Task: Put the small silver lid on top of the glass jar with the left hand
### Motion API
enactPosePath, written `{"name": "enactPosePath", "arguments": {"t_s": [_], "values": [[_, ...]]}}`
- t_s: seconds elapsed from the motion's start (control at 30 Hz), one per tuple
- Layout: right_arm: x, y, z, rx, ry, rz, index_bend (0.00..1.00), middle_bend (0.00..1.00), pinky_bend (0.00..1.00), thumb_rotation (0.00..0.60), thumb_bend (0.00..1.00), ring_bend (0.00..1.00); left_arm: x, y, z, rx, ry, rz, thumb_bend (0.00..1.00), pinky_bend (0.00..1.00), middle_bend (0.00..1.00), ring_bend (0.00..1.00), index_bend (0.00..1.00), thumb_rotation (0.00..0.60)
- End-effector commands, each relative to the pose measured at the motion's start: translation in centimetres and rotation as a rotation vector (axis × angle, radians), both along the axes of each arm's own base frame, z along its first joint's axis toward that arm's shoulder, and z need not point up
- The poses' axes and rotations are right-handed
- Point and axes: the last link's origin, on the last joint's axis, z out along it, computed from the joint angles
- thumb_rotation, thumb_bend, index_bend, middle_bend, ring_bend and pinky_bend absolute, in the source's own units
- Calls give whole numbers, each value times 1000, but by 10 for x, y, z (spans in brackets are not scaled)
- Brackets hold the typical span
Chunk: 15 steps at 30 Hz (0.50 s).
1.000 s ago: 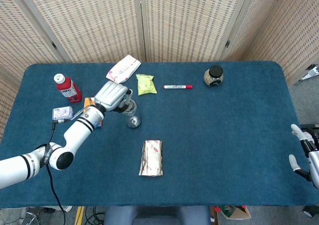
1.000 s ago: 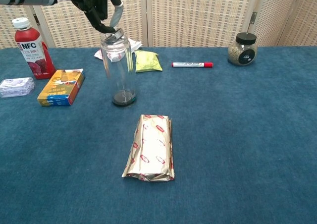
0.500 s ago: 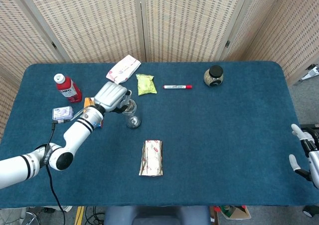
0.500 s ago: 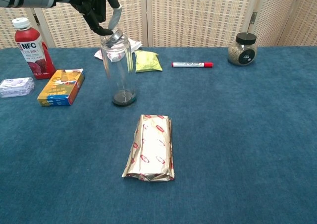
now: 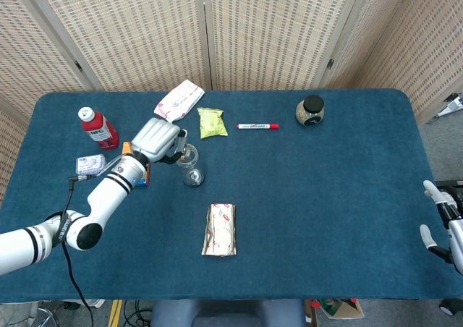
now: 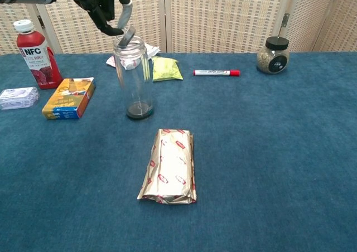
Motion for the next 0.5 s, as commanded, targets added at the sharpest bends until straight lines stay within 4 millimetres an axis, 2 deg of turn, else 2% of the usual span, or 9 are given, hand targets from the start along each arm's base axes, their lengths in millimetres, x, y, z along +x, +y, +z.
{"name": "enactPosePath", "arguments": {"t_s": [0.03, 0.5], "values": [[0, 0, 0, -1, -1, 2, 49, 229, 129, 600, 421, 70, -3, -1, -1, -3, 13, 3, 431, 1000, 993, 945, 174, 600], [-1, 2, 1, -5, 0, -7, 49, 229, 129, 600, 421, 70, -1, 0, -3, 7, 15, 1, 413, 1000, 987, 940, 98, 600]]}}
